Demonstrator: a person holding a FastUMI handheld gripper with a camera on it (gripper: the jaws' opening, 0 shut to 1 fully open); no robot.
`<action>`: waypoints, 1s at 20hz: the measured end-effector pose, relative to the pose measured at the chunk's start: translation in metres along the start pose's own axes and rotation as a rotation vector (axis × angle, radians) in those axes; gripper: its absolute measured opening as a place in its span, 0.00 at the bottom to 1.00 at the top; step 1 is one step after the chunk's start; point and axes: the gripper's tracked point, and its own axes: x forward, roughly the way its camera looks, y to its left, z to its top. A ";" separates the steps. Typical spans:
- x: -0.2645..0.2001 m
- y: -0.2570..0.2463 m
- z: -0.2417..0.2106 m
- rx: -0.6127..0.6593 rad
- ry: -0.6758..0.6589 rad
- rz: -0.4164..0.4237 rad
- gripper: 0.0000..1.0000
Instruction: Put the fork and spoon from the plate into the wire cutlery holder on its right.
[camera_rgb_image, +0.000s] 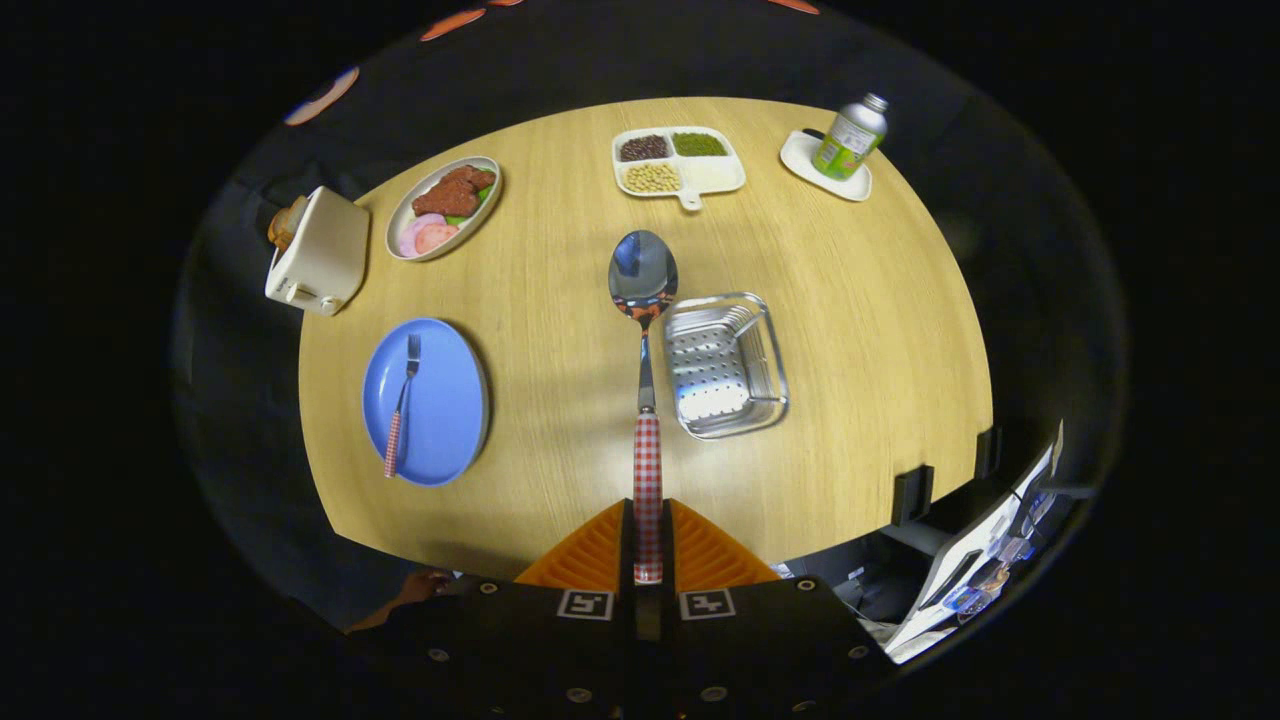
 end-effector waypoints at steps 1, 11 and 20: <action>-0.002 -0.009 -0.003 -0.011 0.029 0.005 0.10; 0.000 -0.043 -0.021 -0.162 0.383 0.054 0.10; 0.013 -0.048 0.008 -0.184 0.553 0.037 0.12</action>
